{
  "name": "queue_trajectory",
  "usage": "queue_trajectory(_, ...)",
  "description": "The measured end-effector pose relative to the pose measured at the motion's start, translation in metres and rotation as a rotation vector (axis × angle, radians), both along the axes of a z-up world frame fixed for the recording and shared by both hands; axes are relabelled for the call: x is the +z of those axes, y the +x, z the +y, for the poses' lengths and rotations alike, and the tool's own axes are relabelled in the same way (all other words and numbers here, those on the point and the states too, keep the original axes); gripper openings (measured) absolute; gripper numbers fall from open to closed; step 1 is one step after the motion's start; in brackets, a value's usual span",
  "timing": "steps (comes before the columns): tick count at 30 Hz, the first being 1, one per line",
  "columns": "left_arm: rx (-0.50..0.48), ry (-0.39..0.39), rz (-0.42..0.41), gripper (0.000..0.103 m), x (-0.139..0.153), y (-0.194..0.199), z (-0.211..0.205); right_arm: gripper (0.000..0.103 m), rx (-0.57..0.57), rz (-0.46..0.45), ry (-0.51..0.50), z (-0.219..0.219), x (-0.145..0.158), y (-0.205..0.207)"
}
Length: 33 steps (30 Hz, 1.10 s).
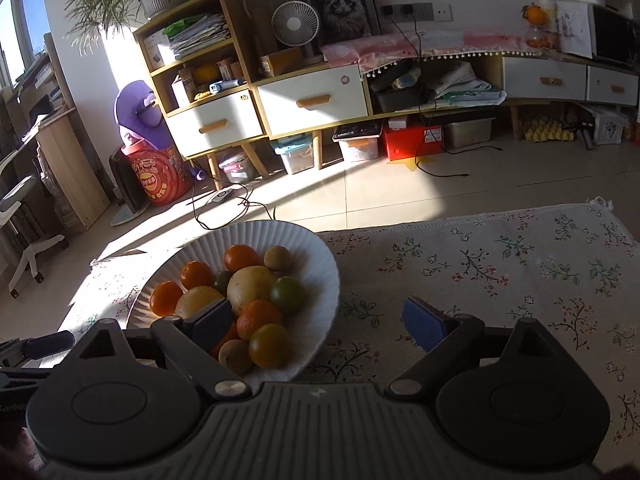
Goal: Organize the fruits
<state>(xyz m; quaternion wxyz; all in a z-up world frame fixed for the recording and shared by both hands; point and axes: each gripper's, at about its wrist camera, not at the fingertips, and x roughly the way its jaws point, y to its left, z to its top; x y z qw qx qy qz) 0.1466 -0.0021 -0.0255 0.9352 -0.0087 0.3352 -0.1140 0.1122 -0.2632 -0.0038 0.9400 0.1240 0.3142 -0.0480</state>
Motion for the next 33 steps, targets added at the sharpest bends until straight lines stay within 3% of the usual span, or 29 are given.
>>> queue_trajectory(10,0.032,0.04,0.085,0.093,-0.003,-0.038,0.003,0.097,-0.015,0.046,0.015,0.008,-0.004,-0.041)
queue_trajectory(23,0.149,0.073,0.213,0.093,-0.001,-0.081,0.007,0.099,-0.047,0.139,-0.07,0.045,-0.002,-0.092)
queue_trajectory(30,0.159,0.138,0.211,0.093,0.0,-0.093,-0.001,0.101,-0.054,0.185,-0.188,0.065,-0.011,-0.105)
queue_trajectory(33,0.147,0.158,0.2,0.093,0.001,-0.097,-0.009,0.102,-0.063,0.19,-0.189,0.065,-0.013,-0.106)
